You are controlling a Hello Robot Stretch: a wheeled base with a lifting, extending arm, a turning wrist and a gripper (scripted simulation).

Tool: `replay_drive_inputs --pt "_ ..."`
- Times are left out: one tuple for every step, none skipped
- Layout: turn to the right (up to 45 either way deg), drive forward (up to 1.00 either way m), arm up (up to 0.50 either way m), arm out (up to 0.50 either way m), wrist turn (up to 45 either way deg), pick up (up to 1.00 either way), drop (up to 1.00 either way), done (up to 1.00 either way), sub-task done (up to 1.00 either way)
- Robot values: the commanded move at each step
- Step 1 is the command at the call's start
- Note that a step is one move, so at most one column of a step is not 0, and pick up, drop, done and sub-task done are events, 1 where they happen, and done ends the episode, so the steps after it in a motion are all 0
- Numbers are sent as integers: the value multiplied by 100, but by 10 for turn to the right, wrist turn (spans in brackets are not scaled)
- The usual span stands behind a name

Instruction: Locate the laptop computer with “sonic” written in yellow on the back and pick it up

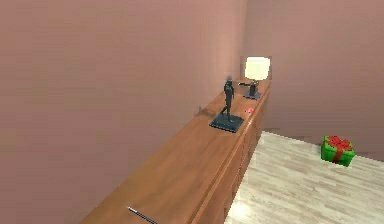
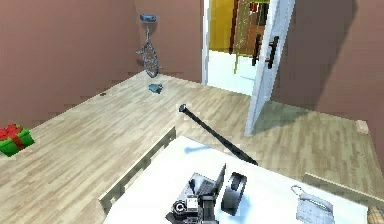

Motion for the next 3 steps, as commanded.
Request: replay_drive_inputs --pt "0 0 -30 0 0 0 0 0 0" --pt "0 0 0 0 0 100 0 0 0" --pt "0 0 10 0 0 0 0 0 0"
